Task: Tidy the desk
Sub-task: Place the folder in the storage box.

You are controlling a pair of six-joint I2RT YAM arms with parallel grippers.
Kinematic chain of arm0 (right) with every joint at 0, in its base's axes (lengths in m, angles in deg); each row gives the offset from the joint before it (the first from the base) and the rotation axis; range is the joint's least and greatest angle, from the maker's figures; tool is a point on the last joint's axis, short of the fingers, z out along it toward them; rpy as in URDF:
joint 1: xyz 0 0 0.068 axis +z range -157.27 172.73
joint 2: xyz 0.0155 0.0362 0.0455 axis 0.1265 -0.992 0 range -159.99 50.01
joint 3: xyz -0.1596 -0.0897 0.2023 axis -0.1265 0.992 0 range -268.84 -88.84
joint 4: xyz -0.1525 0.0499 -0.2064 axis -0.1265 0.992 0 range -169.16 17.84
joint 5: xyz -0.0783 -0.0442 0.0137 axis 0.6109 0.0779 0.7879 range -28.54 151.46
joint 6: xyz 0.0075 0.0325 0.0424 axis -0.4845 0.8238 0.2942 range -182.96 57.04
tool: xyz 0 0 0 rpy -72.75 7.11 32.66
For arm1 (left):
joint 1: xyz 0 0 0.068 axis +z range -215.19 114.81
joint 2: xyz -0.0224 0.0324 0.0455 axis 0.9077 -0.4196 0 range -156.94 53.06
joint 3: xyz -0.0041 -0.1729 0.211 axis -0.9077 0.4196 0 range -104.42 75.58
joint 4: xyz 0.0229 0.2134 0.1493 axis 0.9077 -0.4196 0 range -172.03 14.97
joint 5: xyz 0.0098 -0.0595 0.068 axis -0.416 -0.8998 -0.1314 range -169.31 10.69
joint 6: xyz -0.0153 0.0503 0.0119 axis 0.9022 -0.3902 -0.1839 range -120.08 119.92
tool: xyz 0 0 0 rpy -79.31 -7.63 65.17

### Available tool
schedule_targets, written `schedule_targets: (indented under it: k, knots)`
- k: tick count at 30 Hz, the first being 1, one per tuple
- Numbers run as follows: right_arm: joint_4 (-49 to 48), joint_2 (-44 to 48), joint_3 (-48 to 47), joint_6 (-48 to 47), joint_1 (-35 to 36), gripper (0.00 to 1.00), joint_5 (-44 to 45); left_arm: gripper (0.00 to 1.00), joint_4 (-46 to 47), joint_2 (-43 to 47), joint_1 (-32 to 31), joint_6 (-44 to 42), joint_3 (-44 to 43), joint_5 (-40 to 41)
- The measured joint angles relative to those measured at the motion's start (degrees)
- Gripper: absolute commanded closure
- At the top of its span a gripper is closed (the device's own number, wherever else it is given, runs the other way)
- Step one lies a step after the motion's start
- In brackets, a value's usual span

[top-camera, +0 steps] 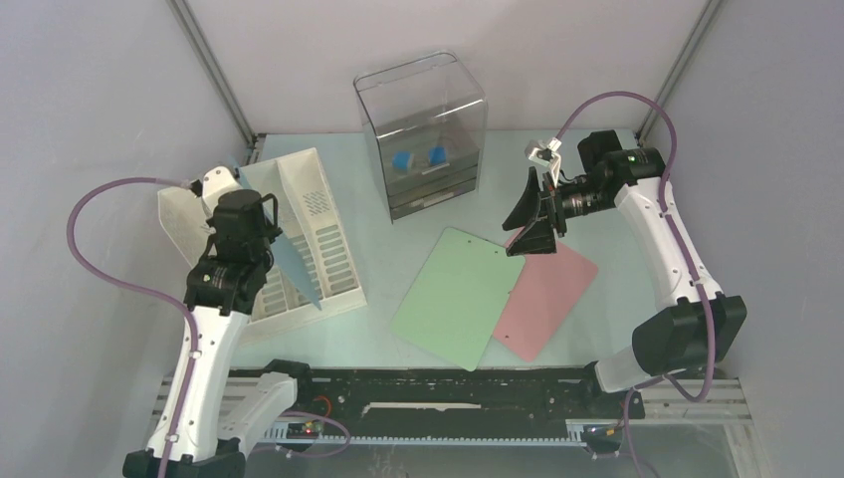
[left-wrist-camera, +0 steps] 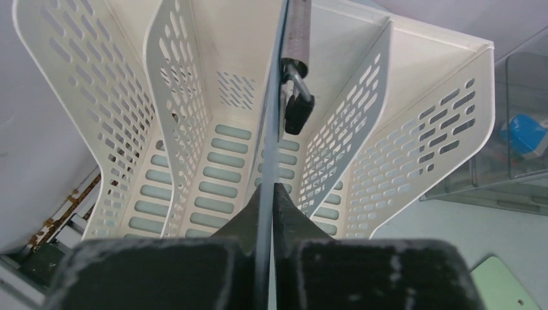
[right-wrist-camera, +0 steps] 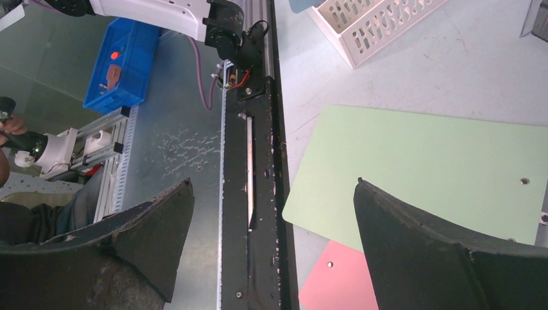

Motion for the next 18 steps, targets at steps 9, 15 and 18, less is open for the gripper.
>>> schedule_targets:
  k: [9, 15, 18]
  knots:
    - [0.0, 0.0, 0.0, -0.2, 0.0, 0.00, 0.0, 1.00, 6.5, 5.7, 0.0, -5.7, 5.1, -1.9]
    - [0.0, 0.0, 0.0, -0.2, 0.0, 0.00, 0.0, 1.00, 15.4, 15.6, 0.0, -11.7, 12.6, -5.0]
    - [0.1, 0.0, 0.0, -0.2, -0.1, 0.00, 0.0, 1.00, 21.2, 19.8, 0.0, -13.6, 17.0, -6.5]
